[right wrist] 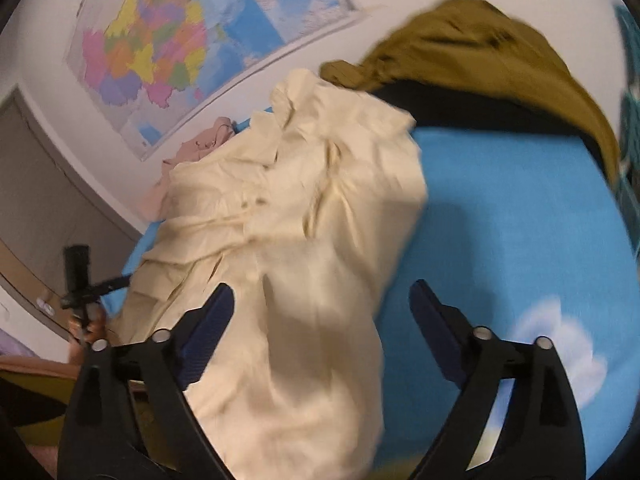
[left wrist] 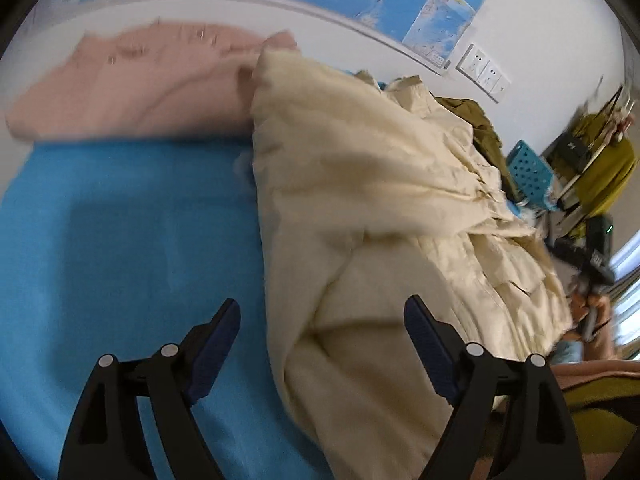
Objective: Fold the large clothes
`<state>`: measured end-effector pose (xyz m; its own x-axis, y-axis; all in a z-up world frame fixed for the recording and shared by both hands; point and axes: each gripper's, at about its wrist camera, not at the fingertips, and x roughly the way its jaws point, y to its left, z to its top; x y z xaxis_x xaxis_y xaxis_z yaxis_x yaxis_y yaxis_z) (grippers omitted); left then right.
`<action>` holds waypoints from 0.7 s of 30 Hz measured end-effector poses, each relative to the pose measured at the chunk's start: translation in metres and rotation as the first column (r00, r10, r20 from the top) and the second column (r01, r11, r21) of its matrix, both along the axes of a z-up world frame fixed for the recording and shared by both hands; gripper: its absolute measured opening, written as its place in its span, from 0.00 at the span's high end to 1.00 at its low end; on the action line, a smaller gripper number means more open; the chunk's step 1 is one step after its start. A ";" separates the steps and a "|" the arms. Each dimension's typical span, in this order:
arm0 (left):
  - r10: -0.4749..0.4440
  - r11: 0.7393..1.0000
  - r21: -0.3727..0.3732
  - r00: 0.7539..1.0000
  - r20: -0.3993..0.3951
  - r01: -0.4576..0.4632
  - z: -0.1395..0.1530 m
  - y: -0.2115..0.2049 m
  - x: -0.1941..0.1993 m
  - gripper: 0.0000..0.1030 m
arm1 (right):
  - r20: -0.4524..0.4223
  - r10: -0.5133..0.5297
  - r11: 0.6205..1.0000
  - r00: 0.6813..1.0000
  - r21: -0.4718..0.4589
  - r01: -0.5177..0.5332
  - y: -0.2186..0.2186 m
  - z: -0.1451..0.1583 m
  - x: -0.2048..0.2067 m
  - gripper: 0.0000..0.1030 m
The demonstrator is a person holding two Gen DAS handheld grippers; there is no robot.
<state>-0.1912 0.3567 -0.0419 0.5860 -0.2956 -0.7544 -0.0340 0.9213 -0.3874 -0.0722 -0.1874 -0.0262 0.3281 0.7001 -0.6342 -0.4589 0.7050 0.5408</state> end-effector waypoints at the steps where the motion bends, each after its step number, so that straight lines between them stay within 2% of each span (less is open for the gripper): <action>1: -0.017 0.999 -0.046 1.000 -0.002 0.017 -0.004 0.000 -0.004 0.21 | -0.029 0.006 1.000 1.000 0.030 -0.005 -0.006 -0.006 -0.007 0.10; 2: -0.029 0.997 -0.074 1.000 -0.002 0.028 -0.007 -0.001 -0.008 0.21 | -0.045 0.012 0.999 0.999 0.051 -0.010 -0.011 -0.009 -0.011 0.07; 6: -0.091 0.985 -0.152 0.995 -0.040 0.084 -0.021 -0.014 -0.014 0.21 | -0.134 0.042 0.991 0.990 0.132 -0.024 -0.021 -0.031 -0.035 0.06; 10: -0.143 0.973 -0.186 0.990 -0.016 0.137 -0.022 -0.027 -0.022 0.14 | -0.147 0.102 0.981 0.984 0.179 -0.075 -0.015 -0.038 -0.054 0.06; 13: -0.151 0.973 -0.181 0.988 -0.017 0.146 -0.023 -0.037 -0.025 0.14 | -0.132 0.149 0.976 0.980 0.178 -0.125 -0.001 -0.038 -0.065 0.08; 14: -0.152 0.971 -0.190 0.988 -0.017 0.146 -0.023 -0.038 -0.026 0.14 | -0.129 0.157 0.976 0.979 0.173 -0.134 0.002 -0.038 -0.067 0.13; 15: -0.156 0.968 -0.201 0.988 -0.017 0.149 -0.023 -0.040 -0.025 0.15 | -0.130 0.181 0.972 0.975 0.177 -0.156 0.007 -0.039 -0.069 0.27; 16: -0.157 0.966 -0.209 0.987 -0.018 0.150 -0.023 -0.042 -0.026 0.24 | -0.135 0.201 0.966 0.970 0.190 -0.173 0.011 -0.040 -0.071 0.36; 17: -0.152 0.969 -0.198 0.988 -0.025 0.144 -0.023 -0.043 -0.027 0.36 | -0.137 0.203 0.966 0.970 0.190 -0.175 0.013 -0.041 -0.071 0.48; 18: -0.144 0.974 -0.182 0.989 -0.034 0.136 -0.023 -0.046 -0.027 0.42 | -0.133 0.204 0.967 0.970 0.182 -0.179 0.017 -0.042 -0.072 0.60; 19: -0.129 0.978 -0.167 0.991 -0.038 0.121 -0.022 -0.046 -0.027 0.56 | -0.124 0.204 0.968 0.971 0.174 -0.181 0.018 -0.041 -0.073 0.65; 20: -0.108 0.980 -0.173 0.993 -0.039 0.100 -0.021 -0.043 -0.028 0.66 | -0.121 0.202 0.967 0.972 0.181 -0.179 0.018 -0.040 -0.073 0.69; 21: -0.096 0.978 -0.189 0.995 -0.038 0.087 -0.021 -0.039 -0.029 0.69 | -0.117 0.197 0.966 0.973 0.194 -0.172 0.018 -0.039 -0.073 0.74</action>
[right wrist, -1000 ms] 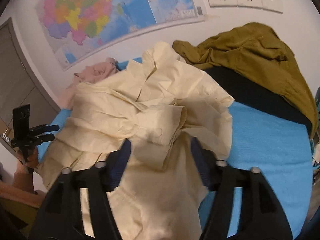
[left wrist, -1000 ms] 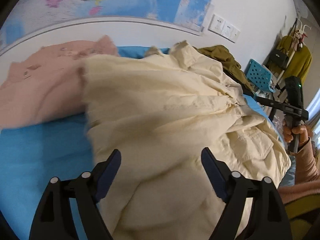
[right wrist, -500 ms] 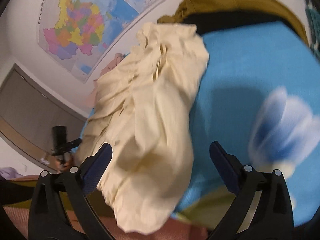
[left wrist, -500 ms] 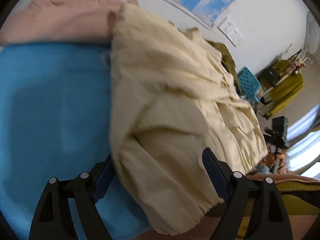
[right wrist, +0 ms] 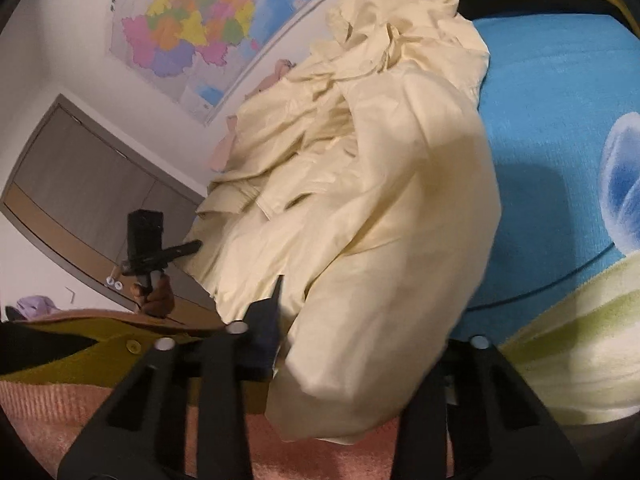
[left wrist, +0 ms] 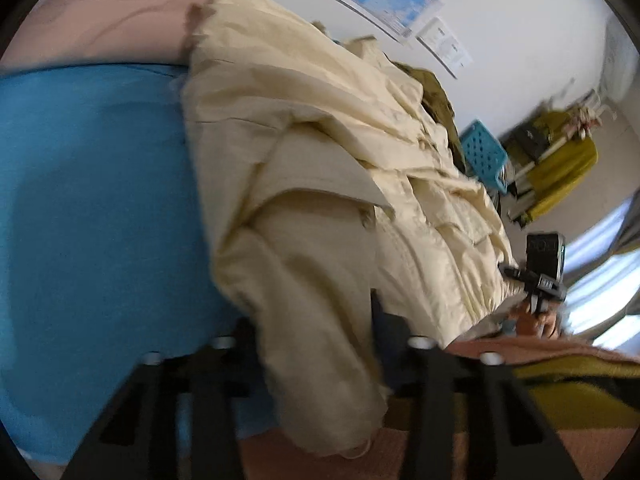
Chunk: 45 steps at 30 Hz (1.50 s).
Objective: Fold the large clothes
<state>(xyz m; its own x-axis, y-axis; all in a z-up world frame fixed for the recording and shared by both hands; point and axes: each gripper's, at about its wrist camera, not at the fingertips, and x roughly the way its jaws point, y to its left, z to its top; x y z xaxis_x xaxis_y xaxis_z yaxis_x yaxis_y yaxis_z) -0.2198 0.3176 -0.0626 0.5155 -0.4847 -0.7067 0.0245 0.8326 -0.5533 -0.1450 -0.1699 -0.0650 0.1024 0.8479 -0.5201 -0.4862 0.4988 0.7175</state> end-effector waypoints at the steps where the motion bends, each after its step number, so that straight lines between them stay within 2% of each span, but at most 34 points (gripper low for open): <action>1: 0.012 1.000 -0.014 1.000 0.003 -0.012 0.002 0.004 -0.001 0.72 | 0.005 -0.005 1.000 1.000 0.010 0.005 -0.001 0.002 -0.001 0.76; 4: 0.034 0.999 -0.024 0.999 0.017 -0.034 0.010 0.008 -0.001 0.76 | 0.030 -0.025 0.996 0.999 0.083 0.023 -0.005 0.018 -0.002 0.81; 13: 0.054 0.996 -0.073 0.997 0.051 -0.050 0.046 0.020 0.009 0.77 | 0.115 -0.086 0.984 0.990 0.163 0.066 -0.008 0.063 0.014 0.84; 19: 0.056 0.998 -0.037 0.997 0.057 -0.053 0.068 0.023 0.020 0.77 | 0.148 -0.108 0.977 0.983 0.200 0.077 -0.009 0.084 0.032 0.84; 29: 0.083 0.997 -0.011 0.992 0.092 -0.082 0.110 0.036 0.060 0.77 | 0.163 -0.154 0.964 0.975 0.241 0.112 0.005 0.116 0.085 0.84; 45: 0.113 0.993 0.032 0.993 0.044 -0.115 0.142 0.057 0.151 0.77 | 0.107 -0.201 0.954 0.974 0.246 0.170 0.025 0.133 0.166 0.84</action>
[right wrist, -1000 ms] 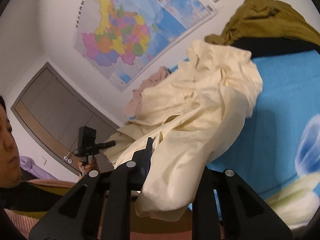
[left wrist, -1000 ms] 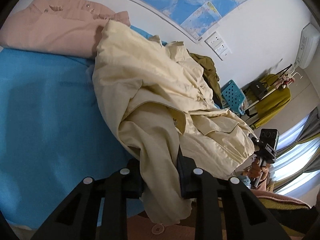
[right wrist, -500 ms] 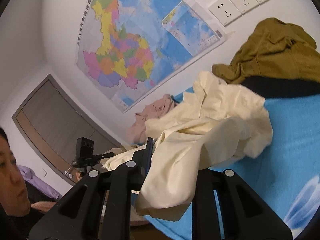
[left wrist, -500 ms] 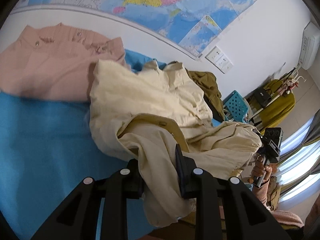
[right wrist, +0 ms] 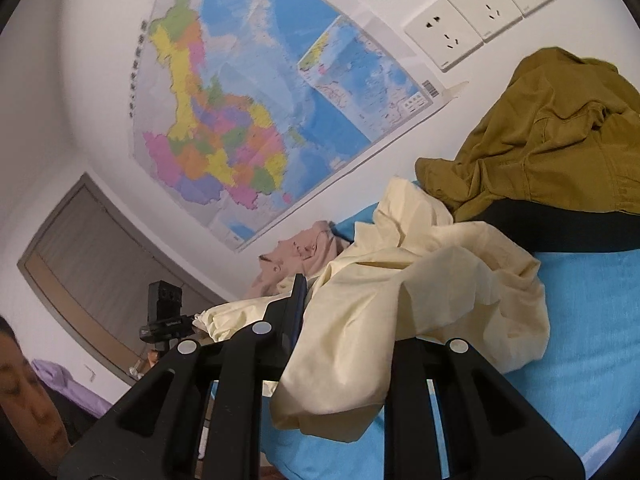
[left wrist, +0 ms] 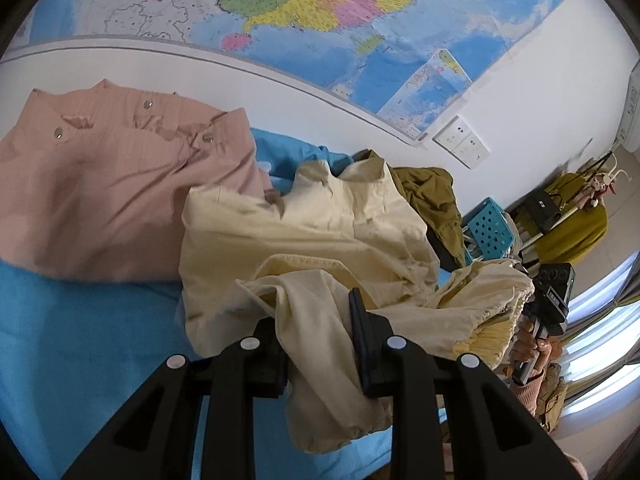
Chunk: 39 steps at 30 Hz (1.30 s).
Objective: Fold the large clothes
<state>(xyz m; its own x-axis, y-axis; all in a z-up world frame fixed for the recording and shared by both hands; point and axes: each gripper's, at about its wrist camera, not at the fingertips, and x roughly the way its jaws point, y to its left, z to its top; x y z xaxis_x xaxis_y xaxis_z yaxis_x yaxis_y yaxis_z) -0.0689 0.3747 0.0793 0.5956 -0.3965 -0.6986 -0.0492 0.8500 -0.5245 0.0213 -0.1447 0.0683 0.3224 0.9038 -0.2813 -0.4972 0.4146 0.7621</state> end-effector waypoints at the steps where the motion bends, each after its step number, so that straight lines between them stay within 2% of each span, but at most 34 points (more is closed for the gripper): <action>1: 0.005 1.000 0.002 1.000 -0.005 -0.005 0.000 0.001 0.006 0.77 | -0.003 -0.002 1.000 1.000 -0.001 0.002 0.000 0.000 0.003 0.84; 7: 0.013 0.998 0.064 1.000 -0.011 -0.012 0.004 -0.001 0.039 0.77 | -0.039 -0.032 0.999 0.999 -0.009 0.032 0.002 -0.005 0.028 0.84; 14: 0.021 0.998 0.060 0.999 -0.032 -0.019 0.002 0.006 0.078 0.77 | -0.072 -0.056 0.998 0.996 -0.028 0.054 0.005 -0.011 0.050 0.84; 22: 0.035 0.998 0.055 0.998 -0.060 -0.032 -0.004 0.014 0.105 0.76 | -0.110 -0.067 0.997 0.992 -0.046 0.062 0.011 -0.017 0.076 0.83; 29: 0.062 0.994 0.098 0.993 -0.096 -0.053 -0.017 0.018 0.135 0.76 | -0.156 -0.088 0.995 0.984 -0.066 0.078 0.019 -0.028 0.101 0.83; 39: 0.083 0.993 0.097 0.987 -0.141 -0.069 -0.035 0.025 0.165 0.76 | -0.202 -0.110 0.991 0.973 -0.099 0.091 0.021 -0.043 0.126 0.83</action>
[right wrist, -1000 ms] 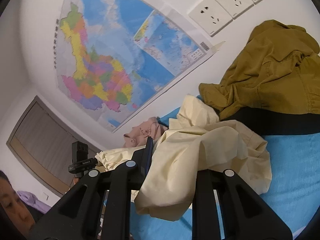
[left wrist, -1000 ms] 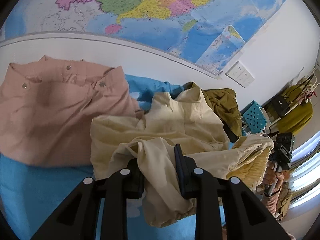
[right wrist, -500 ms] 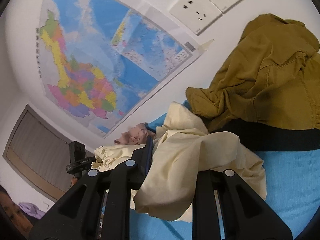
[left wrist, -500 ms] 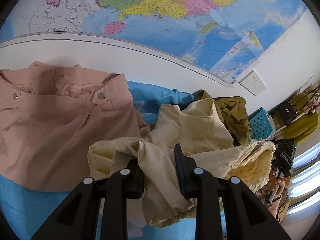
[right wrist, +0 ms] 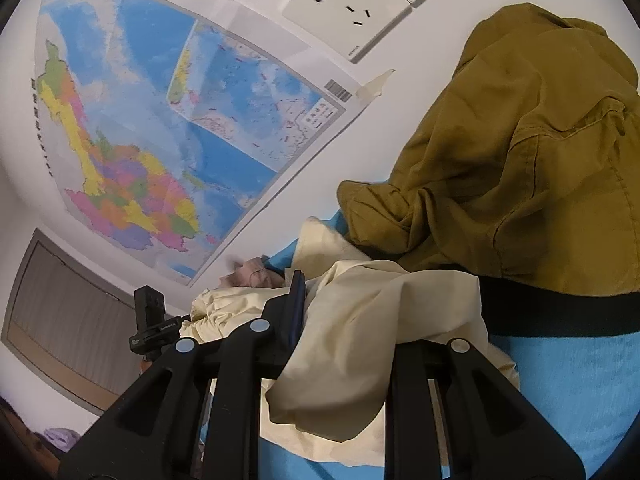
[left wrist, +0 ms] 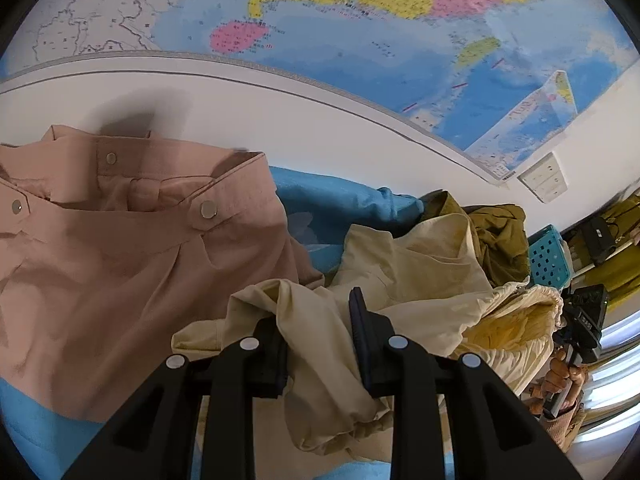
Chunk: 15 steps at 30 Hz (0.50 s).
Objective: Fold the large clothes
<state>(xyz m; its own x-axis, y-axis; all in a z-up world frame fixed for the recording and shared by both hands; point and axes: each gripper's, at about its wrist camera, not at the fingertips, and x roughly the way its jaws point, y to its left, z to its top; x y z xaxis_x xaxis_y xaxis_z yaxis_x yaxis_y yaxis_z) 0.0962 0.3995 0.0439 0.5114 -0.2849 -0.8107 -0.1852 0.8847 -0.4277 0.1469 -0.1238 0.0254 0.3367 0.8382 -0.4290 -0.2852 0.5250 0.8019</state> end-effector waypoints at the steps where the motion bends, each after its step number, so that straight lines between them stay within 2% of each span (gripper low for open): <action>1: 0.000 1.000 0.005 1.000 -0.004 0.000 -0.001 0.000 0.002 0.76 | -0.005 -0.001 1.000 1.000 -0.001 0.001 0.000 -0.001 0.002 0.83; 10: 0.015 0.996 0.091 1.000 -0.011 -0.014 -0.011 -0.008 0.019 0.75 | -0.053 -0.018 1.000 0.998 -0.012 0.017 0.004 -0.016 0.021 0.82; 15: 0.029 0.993 0.114 0.999 -0.024 -0.026 -0.020 -0.008 0.028 0.75 | -0.060 -0.020 1.000 0.998 -0.014 0.020 0.007 -0.016 0.025 0.76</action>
